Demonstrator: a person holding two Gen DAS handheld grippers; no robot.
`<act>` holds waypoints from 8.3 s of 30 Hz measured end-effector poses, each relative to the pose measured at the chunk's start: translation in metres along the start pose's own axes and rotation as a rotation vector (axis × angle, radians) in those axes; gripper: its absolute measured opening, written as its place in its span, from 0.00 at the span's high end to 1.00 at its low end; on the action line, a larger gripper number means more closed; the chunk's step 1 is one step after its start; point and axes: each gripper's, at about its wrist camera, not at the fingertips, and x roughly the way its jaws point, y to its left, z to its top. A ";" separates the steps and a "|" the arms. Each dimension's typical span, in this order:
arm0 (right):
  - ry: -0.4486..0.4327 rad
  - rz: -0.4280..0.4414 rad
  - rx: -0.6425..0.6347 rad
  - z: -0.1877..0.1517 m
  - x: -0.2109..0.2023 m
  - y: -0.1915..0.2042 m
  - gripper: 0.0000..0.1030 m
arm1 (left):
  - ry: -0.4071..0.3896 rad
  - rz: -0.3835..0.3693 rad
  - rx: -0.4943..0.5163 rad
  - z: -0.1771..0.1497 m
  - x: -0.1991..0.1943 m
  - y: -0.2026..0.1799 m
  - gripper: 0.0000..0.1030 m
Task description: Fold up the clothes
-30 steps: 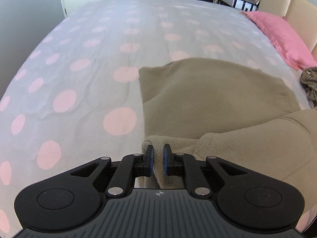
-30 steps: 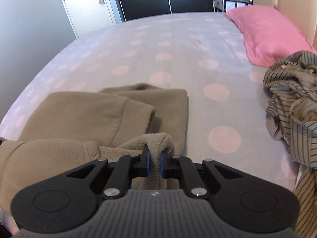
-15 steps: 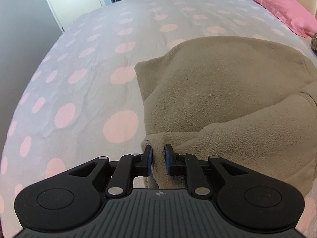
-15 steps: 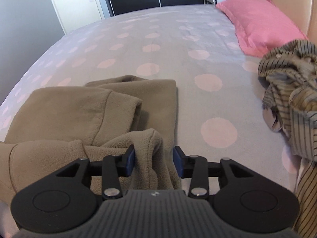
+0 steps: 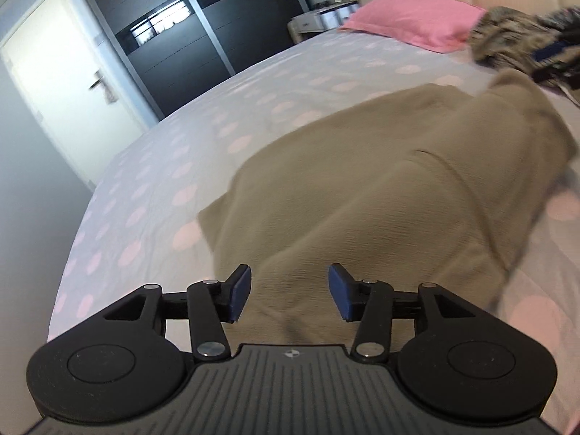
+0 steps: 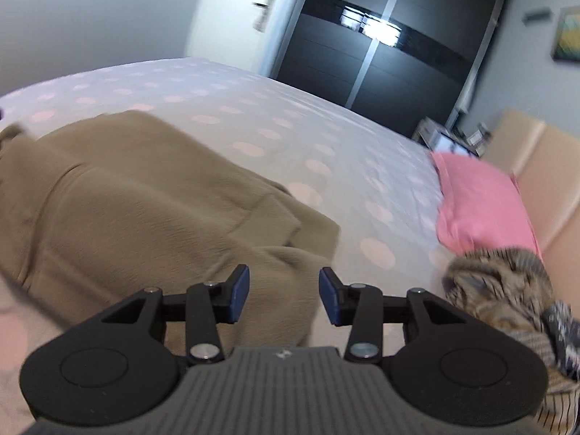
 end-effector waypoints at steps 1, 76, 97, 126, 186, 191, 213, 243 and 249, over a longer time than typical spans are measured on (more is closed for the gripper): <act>-0.006 0.014 -0.039 -0.003 -0.003 0.010 0.54 | -0.003 -0.017 0.037 -0.002 -0.001 -0.013 0.55; -0.064 -0.129 -0.846 -0.072 0.038 0.160 0.28 | -0.095 0.126 0.703 -0.068 0.015 -0.190 0.84; -0.225 -0.215 -0.828 -0.076 0.007 0.163 0.87 | -0.139 0.110 0.731 -0.072 0.049 -0.201 0.44; -0.229 -0.245 -0.867 -0.067 0.007 0.147 0.27 | -0.148 0.243 0.354 -0.029 0.039 -0.153 0.89; -0.078 -0.497 -0.875 -0.053 0.011 0.059 0.57 | -0.042 0.454 0.519 -0.039 0.068 -0.134 0.45; -0.122 -0.521 -0.801 -0.037 -0.003 0.051 0.84 | -0.115 0.440 0.378 -0.022 0.042 -0.126 0.84; -0.295 -0.544 -0.563 -0.013 -0.095 0.042 0.88 | -0.198 0.281 0.058 0.003 -0.114 -0.079 0.89; -0.247 -0.501 -0.653 0.076 0.072 -0.014 0.89 | -0.151 0.225 0.158 0.136 0.052 0.017 0.89; -0.140 -0.409 -0.643 0.092 0.168 -0.021 0.88 | -0.008 0.142 0.116 0.149 0.143 0.045 0.89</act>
